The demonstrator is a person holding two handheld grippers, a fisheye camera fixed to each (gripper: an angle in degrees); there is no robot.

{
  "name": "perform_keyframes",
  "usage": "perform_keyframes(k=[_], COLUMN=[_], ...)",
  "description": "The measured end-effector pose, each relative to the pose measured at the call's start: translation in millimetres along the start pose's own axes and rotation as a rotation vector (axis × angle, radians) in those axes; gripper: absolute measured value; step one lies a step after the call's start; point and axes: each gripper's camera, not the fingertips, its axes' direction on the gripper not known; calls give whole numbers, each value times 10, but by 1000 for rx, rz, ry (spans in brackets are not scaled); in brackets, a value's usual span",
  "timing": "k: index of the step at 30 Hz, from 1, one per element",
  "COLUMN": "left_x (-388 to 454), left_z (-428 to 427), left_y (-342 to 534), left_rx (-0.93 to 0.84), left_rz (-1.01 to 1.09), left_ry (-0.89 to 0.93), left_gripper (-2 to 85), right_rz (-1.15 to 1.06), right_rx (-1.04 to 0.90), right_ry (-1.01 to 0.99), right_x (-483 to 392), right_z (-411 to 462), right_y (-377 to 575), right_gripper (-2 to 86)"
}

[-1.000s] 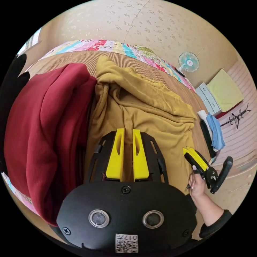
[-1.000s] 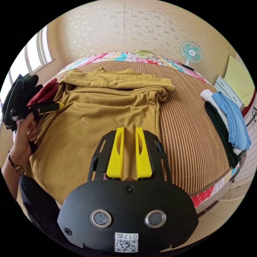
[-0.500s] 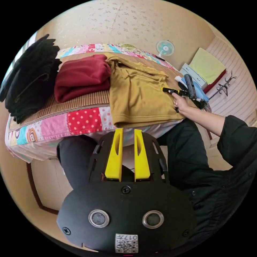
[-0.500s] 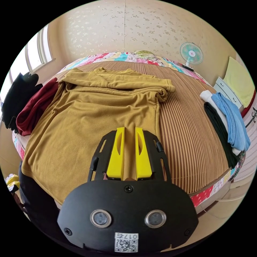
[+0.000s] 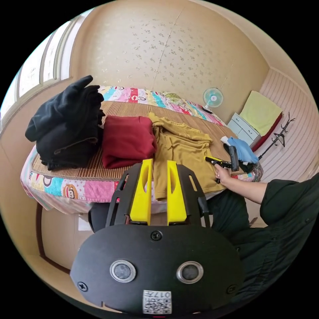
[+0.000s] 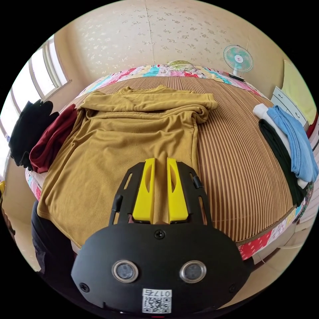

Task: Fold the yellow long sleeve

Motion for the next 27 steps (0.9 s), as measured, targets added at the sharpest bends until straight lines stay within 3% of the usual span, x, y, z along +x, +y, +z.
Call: perform_keyframes(k=[11,20,23,27], left_x=[-32,531,787,876], left_z=[253,1054,1273,1362], left_y=[-660,-683,-656,-588], left_rx=[53,-140,-238,-325], left_rz=[-28,43,157,206], left_ry=[85,256,325,270], left_gripper=[72,76,74,74], right_rz=[-45,-16,-11,-27], right_rx=[-1,2,-9,-56], right_ry=[108,36,12,-55], right_x=[-144,69,141,268], right_z=[117,150,156,147], right_y=[-50,-136,-169,-224], right_gripper=[63,59,53,40])
